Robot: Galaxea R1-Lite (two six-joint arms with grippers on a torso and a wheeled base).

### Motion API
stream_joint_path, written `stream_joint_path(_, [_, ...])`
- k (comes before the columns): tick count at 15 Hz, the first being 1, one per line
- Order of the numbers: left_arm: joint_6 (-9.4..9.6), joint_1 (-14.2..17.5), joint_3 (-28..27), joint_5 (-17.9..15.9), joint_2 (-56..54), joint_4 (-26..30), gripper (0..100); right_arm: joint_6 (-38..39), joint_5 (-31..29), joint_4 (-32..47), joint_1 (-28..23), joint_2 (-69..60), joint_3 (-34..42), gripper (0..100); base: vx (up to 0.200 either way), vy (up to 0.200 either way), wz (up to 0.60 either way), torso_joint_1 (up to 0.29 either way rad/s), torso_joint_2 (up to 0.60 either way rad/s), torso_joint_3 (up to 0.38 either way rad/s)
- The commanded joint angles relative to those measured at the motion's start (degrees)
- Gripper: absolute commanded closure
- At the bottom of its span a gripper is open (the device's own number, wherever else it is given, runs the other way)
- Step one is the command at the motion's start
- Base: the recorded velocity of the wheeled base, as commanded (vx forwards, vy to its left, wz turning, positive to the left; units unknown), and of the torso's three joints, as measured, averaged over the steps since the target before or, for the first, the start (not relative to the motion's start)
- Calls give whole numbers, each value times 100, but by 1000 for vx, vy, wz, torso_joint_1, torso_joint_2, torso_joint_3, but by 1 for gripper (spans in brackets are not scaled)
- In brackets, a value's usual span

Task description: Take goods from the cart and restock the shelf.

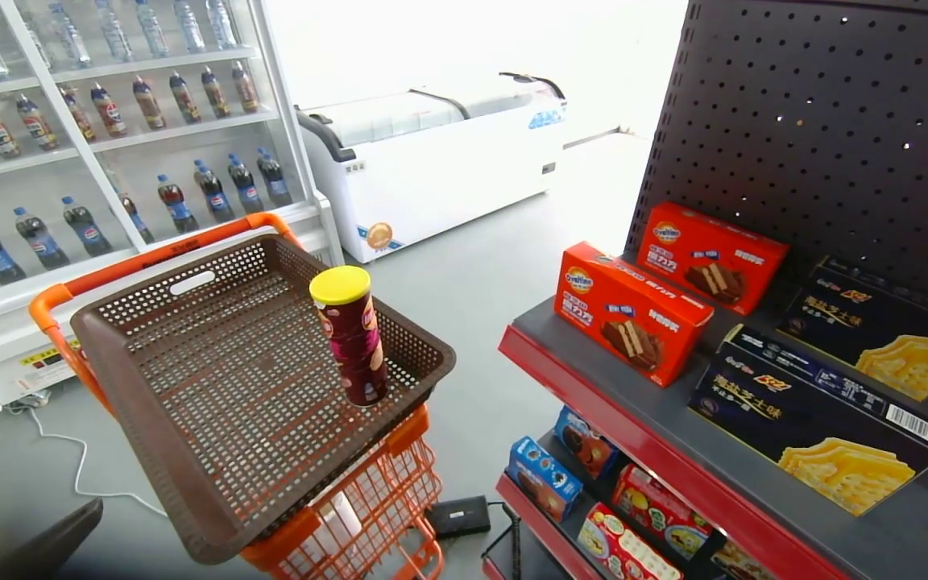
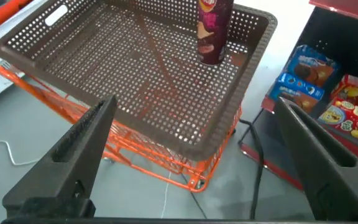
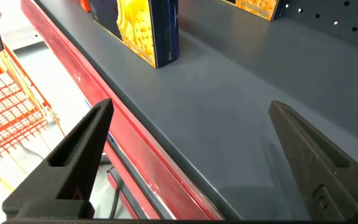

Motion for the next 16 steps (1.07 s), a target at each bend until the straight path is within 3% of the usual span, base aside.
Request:
stream_joint_path(1, [-291,-587,-19,427,1666,-899,0,0,2,0,1,0,0,0,0,0,0,0,0,0])
stream_joint_path(2, [-388,-560,-81,102,2018,-1153,0,-9,2,0,1,0,0,0,0,0,0,0,0,0])
stream_joint_path(4, [-379,-226,-195,-303,2651,-1567,0,-9,2,0,1,0,0,0,0,0,0,0,0,0])
stream_joint_path(8, [-362,-218,-433,-329,3626,-2182,0,0,2,0,1,0,0,0,0,0,0,0,0,0])
stream_joint_path(11, [-353,-165,-476,-329,4690,-3535,0,-9,2,0,1,0,0,0,0,0,0,0,0,0])
stream_joint_path(12, [-309,-174,-468,-329,4909,-3825,0,0,2,0,1,0,0,0,0,0,0,0,0,0])
stream_joint_path(14, [16,-174,-485,-329,5533,-4564,0,0,2,0,1,0,0,0,0,0,0,0,0,0])
stream_joint_path(16, [280,-183,-599,-320,5955,-4924,0,0,2,0,1,0,0,0,0,0,0,0,0,0])
